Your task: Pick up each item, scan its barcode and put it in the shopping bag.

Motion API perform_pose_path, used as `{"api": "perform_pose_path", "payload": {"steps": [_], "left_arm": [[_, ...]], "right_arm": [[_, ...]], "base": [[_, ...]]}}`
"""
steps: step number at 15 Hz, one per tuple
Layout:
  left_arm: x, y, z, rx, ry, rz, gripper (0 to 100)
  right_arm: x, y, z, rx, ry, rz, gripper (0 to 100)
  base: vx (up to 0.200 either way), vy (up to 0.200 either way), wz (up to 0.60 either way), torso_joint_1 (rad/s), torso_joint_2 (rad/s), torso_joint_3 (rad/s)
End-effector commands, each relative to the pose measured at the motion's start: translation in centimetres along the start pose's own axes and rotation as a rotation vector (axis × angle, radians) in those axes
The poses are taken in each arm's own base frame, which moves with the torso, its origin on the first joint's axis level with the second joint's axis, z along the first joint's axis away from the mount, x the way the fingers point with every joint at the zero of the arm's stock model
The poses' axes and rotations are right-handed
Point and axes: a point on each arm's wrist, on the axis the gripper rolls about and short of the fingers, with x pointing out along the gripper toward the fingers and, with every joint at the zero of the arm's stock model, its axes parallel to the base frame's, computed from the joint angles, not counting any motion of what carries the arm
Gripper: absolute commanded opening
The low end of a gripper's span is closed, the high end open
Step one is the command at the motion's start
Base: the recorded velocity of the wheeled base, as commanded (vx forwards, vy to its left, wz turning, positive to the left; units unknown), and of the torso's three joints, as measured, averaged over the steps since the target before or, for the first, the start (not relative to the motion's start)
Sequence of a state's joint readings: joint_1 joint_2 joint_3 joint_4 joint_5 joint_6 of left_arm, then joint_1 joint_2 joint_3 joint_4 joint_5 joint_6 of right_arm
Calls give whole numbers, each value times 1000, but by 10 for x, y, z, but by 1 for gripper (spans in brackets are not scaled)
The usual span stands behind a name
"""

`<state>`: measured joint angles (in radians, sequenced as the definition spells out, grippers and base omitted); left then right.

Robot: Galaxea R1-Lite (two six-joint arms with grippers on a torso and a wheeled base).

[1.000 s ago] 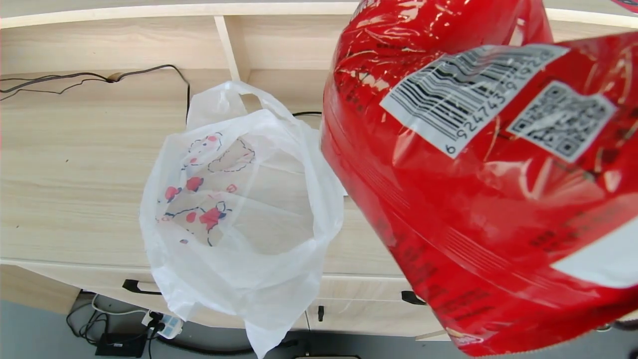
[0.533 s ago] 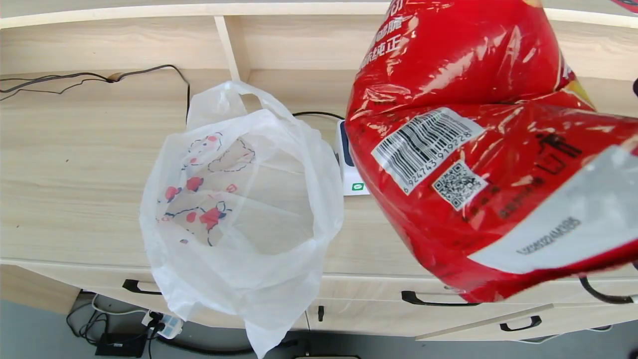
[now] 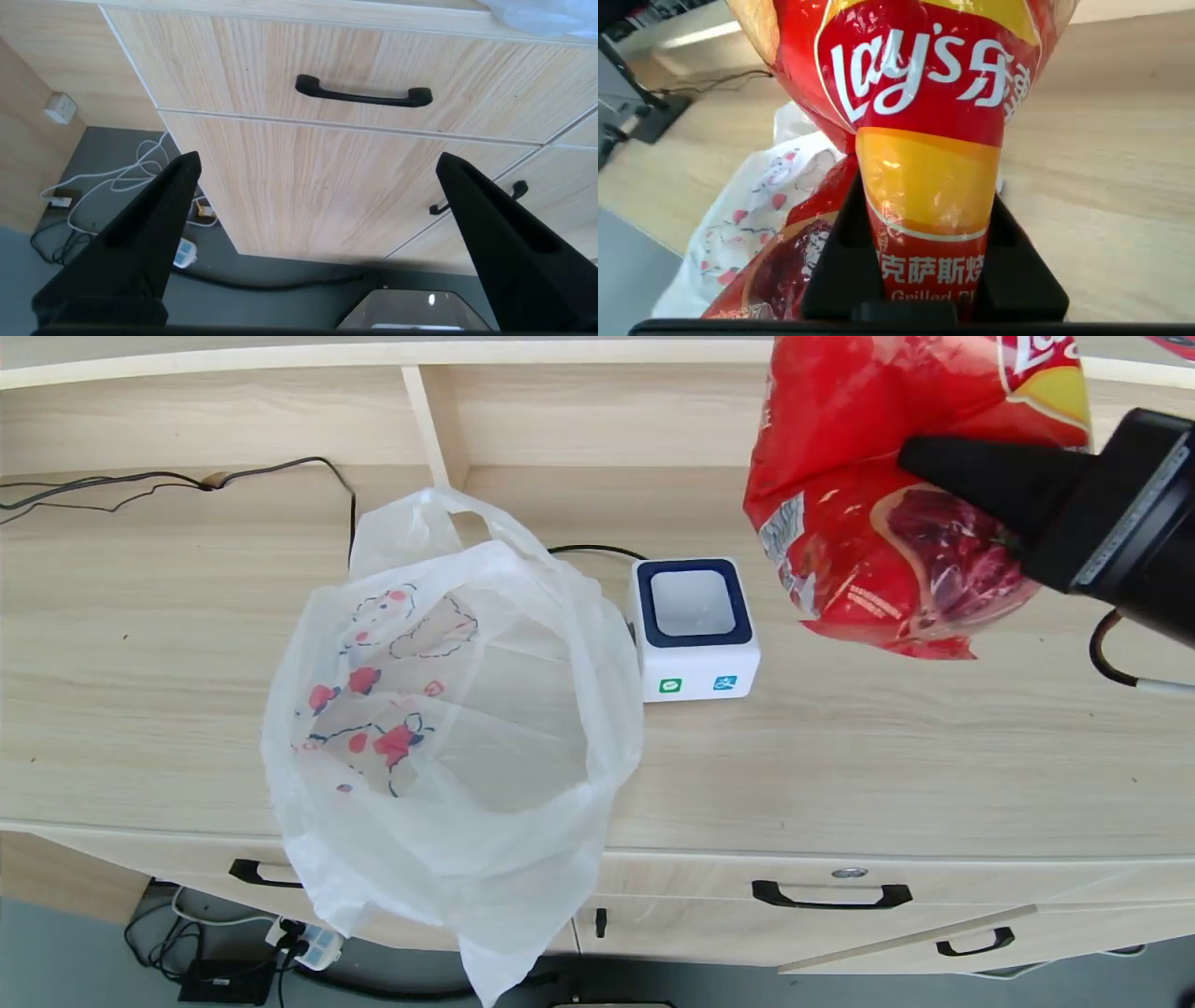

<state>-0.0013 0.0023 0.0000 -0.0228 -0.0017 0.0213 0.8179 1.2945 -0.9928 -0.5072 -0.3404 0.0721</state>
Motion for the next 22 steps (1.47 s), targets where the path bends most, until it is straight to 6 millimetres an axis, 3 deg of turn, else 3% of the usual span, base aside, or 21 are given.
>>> {"api": "perform_pose_path", "payload": {"steps": [1,6,10,14,20,22], "left_arm": [[0,0,0,0,0,0,100],[0,0,0,-1,-1,0,100],[0,0,0,2,-3,0,100],[0,0,0,2,-3,0,100],[0,0,0,19,-3,0,100],[0,0,0,31,-3,0,100]], "right_arm": [[24,3,-17,-126,37,-28,0],[53,11,-32,-375,57,-27,0],[65,13,-46,-373,49,-31,0],[62,10,-63,-380,76,-29,0],[71,0,-58,-373,-3,-83,0],[72,0,-56,-457,-18,-86,0]], "base": [[0,0,0,0,0,0],[0,0,0,0,0,0],[0,0,0,0,0,0],[0,0,0,0,0,0],[0,0,0,0,0,0],[0,0,0,0,0,0]]}}
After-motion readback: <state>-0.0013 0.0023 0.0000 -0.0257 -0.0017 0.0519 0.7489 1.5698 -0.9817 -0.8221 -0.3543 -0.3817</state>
